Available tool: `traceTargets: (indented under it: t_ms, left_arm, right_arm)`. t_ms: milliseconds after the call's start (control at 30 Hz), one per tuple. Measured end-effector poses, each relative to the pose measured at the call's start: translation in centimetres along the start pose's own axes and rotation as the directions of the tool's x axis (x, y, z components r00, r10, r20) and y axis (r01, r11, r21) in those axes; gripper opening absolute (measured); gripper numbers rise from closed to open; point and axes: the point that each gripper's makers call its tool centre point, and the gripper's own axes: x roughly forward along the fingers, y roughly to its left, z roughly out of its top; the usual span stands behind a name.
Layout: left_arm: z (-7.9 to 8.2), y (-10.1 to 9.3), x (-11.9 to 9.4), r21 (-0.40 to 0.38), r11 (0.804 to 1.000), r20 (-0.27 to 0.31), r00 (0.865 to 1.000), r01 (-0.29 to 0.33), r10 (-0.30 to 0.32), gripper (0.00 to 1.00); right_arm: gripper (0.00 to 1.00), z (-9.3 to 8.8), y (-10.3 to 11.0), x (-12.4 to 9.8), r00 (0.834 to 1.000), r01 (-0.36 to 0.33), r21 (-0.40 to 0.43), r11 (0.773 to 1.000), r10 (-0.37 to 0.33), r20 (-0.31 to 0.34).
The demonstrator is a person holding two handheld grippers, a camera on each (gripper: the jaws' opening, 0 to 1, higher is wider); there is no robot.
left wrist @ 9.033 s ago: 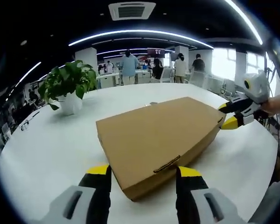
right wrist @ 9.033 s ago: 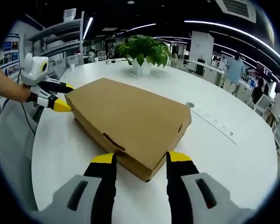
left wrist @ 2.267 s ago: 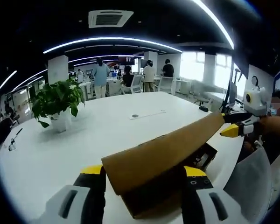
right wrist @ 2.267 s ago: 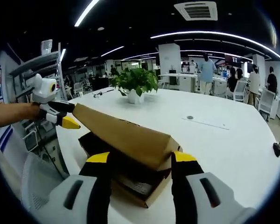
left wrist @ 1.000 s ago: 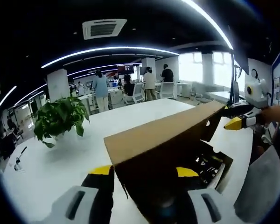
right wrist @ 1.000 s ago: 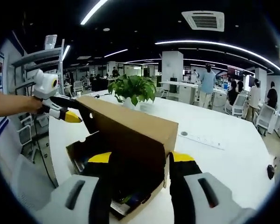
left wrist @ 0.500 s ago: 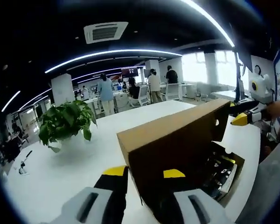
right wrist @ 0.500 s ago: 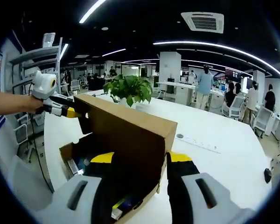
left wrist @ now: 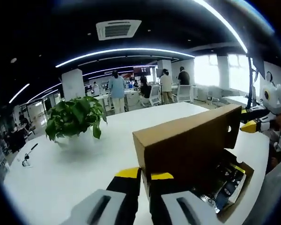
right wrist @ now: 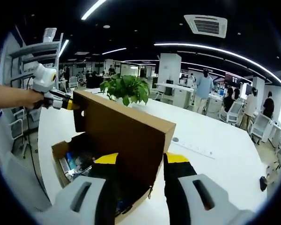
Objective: Operate the shoe box by opening the lid, removing the specified soft item, and placing it in the target area until the item is outside and the box remains undamaged.
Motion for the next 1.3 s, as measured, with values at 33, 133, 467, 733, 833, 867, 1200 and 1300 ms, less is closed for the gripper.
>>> traceTargets:
  t_ms: [33,133,467,733,833,867,1200,1300]
  left_arm:
    - [0.0,0.0,0.1,-0.001,1.0,0.0,1.0,-0.003,0.003,0.04]
    - [0.2,0.2,0.4,-0.018,1.0,-0.008,1.0,-0.017,0.016,0.04]
    - [0.3,0.6,1.3,-0.017,1.0,0.0,1.0,-0.017,0.017,0.03]
    - [0.5,1.1,2.8,-0.03,0.999,-0.007,1.0,-0.03,0.03,0.03]
    - [0.5,1.3,3.2,-0.038,0.999,-0.008,0.999,-0.032,0.031,0.03]
    - [0.5,1.4,3.4,-0.041,0.999,-0.008,0.999,-0.032,0.032,0.03]
    - [0.3,2.0,5.3,-0.053,0.998,-0.018,0.999,-0.028,0.027,0.03]
    - [0.2,2.2,6.0,-0.058,0.998,-0.021,0.999,-0.027,0.026,0.03]
  right_arm:
    - [0.32,0.0,-0.1,0.1,1.0,0.006,-0.006,1.0,-0.006,-0.001]
    - [0.24,-0.5,-1.3,0.1,0.996,0.085,-0.088,0.993,-0.086,-0.015]
    - [0.17,-4.1,-1.5,0.4,0.991,0.123,0.004,0.992,-0.123,-0.051]
    - [0.11,-6.1,-1.9,0.8,0.987,0.137,0.041,0.99,-0.133,-0.086]
    - [0.09,-6.5,-2.2,1.0,0.986,0.145,0.068,0.987,-0.138,-0.092]
    - [0.08,-6.7,-2.3,1.2,0.986,0.145,0.079,0.986,-0.138,-0.094]
    - [0.02,-7.6,-3.0,2.6,0.985,0.146,0.112,0.983,-0.134,-0.113]
    - [0.02,-7.7,-3.4,2.9,0.984,0.151,0.122,0.981,-0.137,-0.112]
